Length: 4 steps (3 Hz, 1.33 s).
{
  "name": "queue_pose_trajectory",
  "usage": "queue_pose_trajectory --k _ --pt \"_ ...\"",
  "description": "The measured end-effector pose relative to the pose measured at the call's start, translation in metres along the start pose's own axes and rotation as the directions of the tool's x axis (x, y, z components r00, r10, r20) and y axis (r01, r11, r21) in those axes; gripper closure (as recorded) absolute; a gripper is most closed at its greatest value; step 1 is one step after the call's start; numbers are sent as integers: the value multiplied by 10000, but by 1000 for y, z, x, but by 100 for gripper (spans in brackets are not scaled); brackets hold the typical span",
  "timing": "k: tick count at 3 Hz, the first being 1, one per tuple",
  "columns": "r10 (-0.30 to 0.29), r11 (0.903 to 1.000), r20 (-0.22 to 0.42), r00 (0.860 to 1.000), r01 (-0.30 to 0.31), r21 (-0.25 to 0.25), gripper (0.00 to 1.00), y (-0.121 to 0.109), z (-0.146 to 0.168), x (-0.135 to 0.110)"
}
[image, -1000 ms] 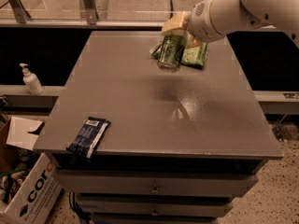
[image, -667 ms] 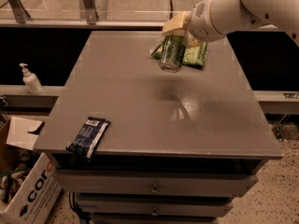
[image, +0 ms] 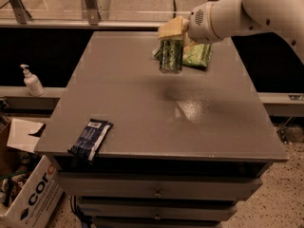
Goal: Place green can upright
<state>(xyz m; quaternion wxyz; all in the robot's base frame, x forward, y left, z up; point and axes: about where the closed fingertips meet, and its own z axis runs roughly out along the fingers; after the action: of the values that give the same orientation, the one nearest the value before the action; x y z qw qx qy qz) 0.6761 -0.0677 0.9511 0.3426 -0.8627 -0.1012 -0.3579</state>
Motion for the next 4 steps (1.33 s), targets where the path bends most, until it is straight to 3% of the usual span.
queue_pose_trajectory --k 1,2,3,4 --pt "-1664 9838 232 9858 1644 709 100 -8 7 -2" --pt "-3082 9428 175 9512 3030 1388 100 -12 12 -8" --pt "-3979 9080 68 9174 3927 1462 100 -14 14 -10" --pt "-4086 9000 -222 9125 4068 1569 100 -18 15 -8"
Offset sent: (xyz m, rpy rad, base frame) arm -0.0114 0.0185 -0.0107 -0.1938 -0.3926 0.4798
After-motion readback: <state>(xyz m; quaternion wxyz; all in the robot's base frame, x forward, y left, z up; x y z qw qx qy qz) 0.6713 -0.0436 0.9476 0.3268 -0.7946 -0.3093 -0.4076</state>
